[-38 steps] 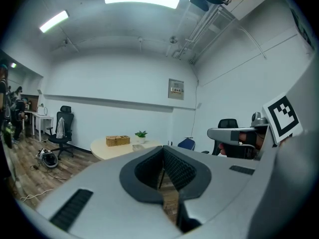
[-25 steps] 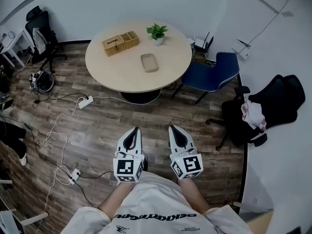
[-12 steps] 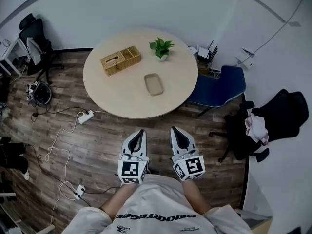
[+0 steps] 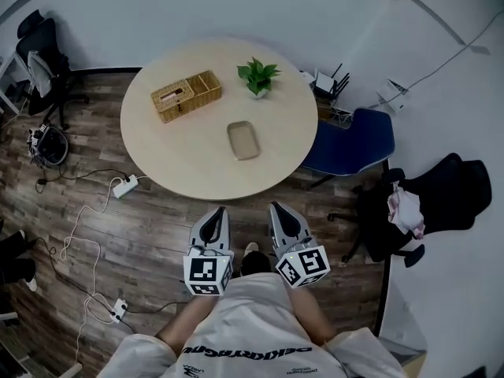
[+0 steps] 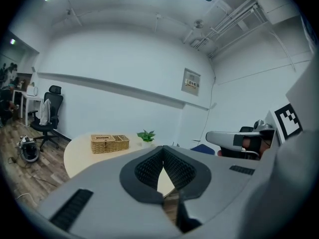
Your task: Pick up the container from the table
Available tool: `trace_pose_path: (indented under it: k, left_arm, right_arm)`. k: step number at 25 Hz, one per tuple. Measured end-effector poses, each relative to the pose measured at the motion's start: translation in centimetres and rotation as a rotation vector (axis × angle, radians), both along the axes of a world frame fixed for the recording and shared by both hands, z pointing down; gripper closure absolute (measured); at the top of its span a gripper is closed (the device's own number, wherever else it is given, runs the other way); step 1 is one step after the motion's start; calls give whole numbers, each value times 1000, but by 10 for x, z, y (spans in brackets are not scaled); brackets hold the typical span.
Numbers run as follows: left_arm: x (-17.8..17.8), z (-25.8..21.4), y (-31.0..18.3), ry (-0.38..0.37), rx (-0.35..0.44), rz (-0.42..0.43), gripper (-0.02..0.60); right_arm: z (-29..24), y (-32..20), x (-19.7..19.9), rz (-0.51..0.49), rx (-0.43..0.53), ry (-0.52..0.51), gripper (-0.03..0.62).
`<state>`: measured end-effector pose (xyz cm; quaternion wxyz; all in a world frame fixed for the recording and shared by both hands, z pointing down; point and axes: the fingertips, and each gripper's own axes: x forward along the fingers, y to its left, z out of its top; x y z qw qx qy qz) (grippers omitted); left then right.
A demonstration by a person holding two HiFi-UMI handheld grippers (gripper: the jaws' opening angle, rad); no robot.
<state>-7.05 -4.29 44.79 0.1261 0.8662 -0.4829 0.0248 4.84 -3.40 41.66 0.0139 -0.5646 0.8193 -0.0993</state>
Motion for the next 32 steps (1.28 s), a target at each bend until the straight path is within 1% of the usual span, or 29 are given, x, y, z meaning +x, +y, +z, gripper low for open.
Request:
trace_pose_path:
  k: [5, 9, 14, 19, 24, 32]
  left_arm:
    - [9, 10, -35, -12, -17, -11, 565]
    - [24, 15, -67, -27, -45, -18, 565]
    - [46, 23, -112, -40, -83, -31, 565]
    - [56, 40, -154, -45, -149, -62, 565]
    - [64, 63, -197, -26, -232, -95, 565]
    - [77, 107, -247, -9, -343, -128, 563]
  right_arm:
    - [11, -36, 10, 4, -14, 33, 563]
    - [17, -70, 27, 14, -42, 42, 562]
    - [28, -116, 45, -12, -78, 43, 562]
    - [48, -160, 58, -36, -155, 51, 562]
    - [76, -206, 68, -62, -228, 63, 562]
    - [120, -259, 74, -92, -313, 66, 562]
